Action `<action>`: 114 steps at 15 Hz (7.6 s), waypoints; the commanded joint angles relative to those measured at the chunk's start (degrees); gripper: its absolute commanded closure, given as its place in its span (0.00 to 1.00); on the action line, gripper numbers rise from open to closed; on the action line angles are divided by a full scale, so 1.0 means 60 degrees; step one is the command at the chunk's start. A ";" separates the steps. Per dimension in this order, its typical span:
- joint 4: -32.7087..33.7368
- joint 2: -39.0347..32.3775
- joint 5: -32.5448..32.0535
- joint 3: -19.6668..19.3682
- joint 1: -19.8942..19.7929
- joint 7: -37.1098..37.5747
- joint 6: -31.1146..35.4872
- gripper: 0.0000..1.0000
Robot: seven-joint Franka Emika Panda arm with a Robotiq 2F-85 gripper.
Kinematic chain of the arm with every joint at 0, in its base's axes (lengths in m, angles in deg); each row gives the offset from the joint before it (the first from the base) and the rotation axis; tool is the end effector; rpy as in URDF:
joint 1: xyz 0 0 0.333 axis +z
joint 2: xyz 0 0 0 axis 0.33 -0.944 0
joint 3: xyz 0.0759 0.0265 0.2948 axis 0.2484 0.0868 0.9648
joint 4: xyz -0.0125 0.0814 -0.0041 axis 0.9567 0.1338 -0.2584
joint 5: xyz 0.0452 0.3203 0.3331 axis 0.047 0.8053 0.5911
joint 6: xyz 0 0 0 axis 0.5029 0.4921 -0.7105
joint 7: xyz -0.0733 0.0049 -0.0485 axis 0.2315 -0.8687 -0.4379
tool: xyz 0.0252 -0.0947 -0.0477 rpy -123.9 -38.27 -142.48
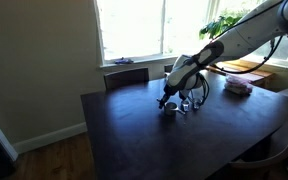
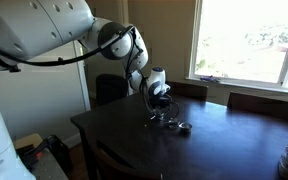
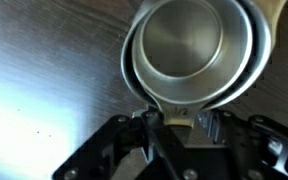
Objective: Unstack the measuring cups
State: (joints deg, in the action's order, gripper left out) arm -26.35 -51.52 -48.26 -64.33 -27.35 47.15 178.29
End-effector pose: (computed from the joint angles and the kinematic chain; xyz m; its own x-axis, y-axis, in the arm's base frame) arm 0.7802 0.0532 0.0073 0.7654 0.5322 0.3619 0.5610 -0.8273 0.0300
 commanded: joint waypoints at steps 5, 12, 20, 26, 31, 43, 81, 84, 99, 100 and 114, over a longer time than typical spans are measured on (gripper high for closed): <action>-0.1268 0.0532 -0.0013 -0.0273 -0.0171 0.0444 0.0586 0.97; -0.2613 0.1266 -0.0162 -0.0548 -0.0139 0.1336 0.1832 0.93; -0.4121 0.2510 -0.0214 -0.0991 0.0247 0.2320 0.2423 0.94; -0.4855 0.3325 -0.0301 -0.1308 0.0695 0.2633 0.2451 0.94; -0.4550 0.3174 -0.0513 -0.1646 0.1022 0.2644 0.2404 0.60; -0.4108 0.2757 -0.0556 -0.2002 0.1354 0.2899 0.2505 0.00; -0.2768 0.1348 -0.0295 -0.5703 0.4754 0.6539 0.2958 0.95; -0.2986 0.1413 -0.0289 -0.6118 0.5155 0.6893 0.3057 0.93; -0.4785 0.2499 -0.0293 -0.6824 0.6537 0.6957 0.4089 0.95; -0.4971 0.2623 -0.0266 -0.6870 0.6621 0.6888 0.4227 0.96; -0.7479 0.5064 -0.0451 -0.6489 0.7120 0.5237 0.5170 0.96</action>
State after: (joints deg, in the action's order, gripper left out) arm -63.41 -28.32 -49.73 -105.40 15.70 82.84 206.96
